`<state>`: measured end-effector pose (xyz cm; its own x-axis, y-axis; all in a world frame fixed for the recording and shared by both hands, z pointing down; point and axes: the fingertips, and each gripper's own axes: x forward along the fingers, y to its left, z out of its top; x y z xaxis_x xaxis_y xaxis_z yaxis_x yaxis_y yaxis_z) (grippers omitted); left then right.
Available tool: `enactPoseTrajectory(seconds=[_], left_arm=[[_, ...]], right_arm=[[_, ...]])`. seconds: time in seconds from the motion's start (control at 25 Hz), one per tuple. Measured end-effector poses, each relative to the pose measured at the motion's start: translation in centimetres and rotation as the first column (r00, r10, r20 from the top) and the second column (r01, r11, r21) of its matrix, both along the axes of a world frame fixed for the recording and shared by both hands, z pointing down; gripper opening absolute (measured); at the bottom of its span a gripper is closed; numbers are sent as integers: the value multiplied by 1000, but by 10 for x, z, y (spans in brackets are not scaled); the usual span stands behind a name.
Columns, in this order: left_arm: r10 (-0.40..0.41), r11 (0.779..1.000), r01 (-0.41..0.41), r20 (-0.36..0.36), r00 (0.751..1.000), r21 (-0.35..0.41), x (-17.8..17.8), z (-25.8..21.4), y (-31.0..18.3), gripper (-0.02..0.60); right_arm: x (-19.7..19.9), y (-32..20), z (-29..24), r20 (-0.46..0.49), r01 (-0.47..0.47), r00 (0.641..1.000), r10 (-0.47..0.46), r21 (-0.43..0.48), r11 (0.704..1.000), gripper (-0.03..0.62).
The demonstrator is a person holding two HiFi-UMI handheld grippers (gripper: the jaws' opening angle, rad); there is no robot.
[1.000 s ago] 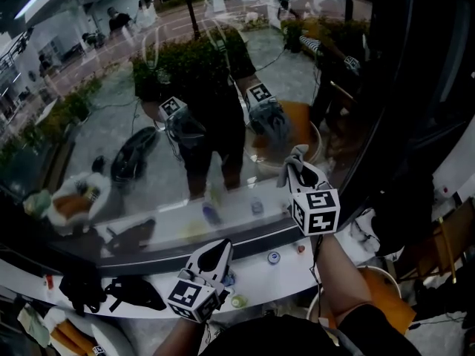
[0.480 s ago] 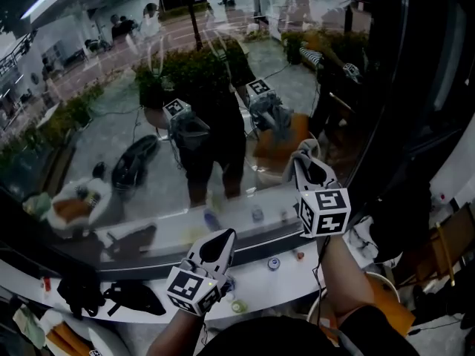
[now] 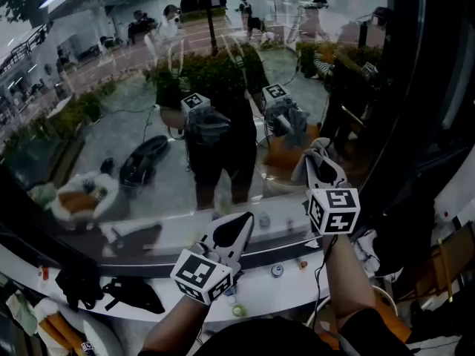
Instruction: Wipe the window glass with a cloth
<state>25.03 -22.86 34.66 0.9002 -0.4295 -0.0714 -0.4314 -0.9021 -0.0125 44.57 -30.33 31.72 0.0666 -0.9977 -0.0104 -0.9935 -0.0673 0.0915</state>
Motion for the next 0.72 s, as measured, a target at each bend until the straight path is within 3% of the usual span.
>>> enactPoseTrajectory(seconds=[0.72], left_arm=[[-88, 996, 88, 34, 996, -18, -33, 14, -17, 6]], right_arm=[[-10, -26, 7, 20, 15, 1000, -15, -5, 1000, 52]])
